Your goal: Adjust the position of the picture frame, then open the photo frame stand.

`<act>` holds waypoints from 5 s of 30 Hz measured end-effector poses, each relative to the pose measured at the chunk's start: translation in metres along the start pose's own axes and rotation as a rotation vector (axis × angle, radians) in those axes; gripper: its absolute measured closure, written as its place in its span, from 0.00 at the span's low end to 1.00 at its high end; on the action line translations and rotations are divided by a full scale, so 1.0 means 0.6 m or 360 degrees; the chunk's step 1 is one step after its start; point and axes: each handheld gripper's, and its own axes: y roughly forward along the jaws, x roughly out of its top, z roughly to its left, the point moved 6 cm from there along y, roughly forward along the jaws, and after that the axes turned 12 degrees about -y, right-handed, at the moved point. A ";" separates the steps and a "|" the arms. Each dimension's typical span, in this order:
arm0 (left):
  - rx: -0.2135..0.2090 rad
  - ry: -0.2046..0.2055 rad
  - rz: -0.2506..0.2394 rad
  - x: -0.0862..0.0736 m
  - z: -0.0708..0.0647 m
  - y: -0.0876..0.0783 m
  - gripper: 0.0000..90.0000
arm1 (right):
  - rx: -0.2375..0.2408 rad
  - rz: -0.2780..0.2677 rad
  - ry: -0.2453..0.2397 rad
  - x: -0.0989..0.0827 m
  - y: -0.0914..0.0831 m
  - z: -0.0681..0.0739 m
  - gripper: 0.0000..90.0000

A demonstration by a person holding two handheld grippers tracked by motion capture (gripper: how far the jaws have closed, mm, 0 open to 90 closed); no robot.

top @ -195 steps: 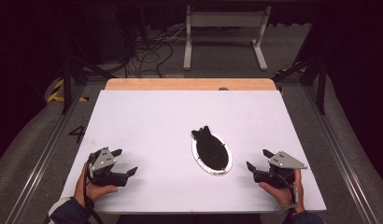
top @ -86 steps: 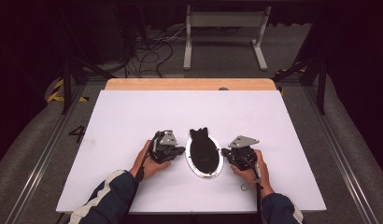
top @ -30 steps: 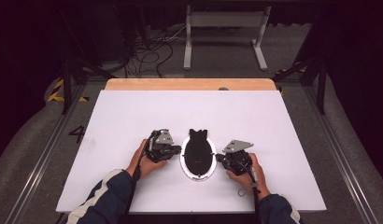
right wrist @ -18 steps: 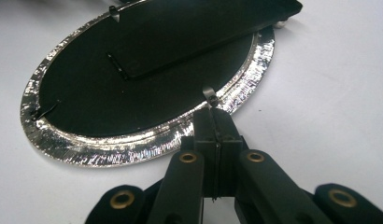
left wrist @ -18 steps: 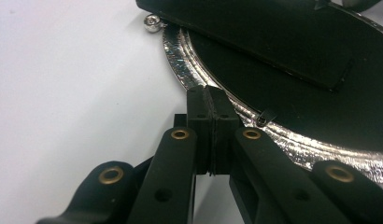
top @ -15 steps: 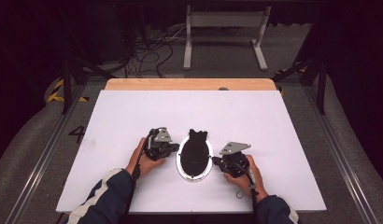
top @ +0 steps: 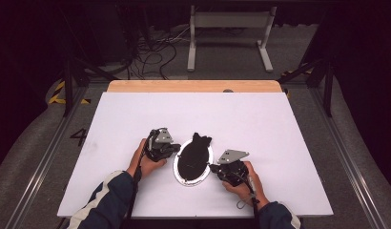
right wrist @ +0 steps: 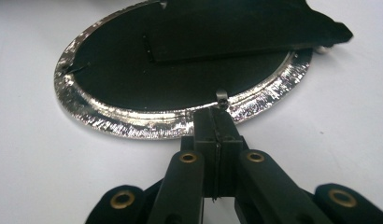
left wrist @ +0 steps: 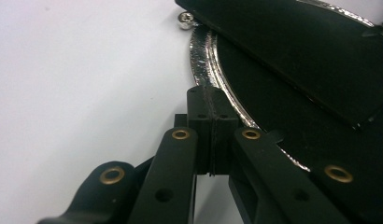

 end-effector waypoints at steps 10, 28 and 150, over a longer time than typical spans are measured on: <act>-0.0012 -0.0016 -0.0003 0.003 0.006 -0.002 0.98 | 0.0012 -0.0004 -0.0079 0.004 0.003 0.007 1.00; -0.0257 0.0075 -0.0009 -0.093 -0.106 -0.118 1.00 | -0.0242 -0.0086 0.0058 0.001 -0.028 -0.090 1.00; -0.0260 0.0208 0.0182 -0.048 -0.084 -0.066 0.98 | -0.0034 0.0149 0.0077 -0.038 -0.035 -0.069 1.00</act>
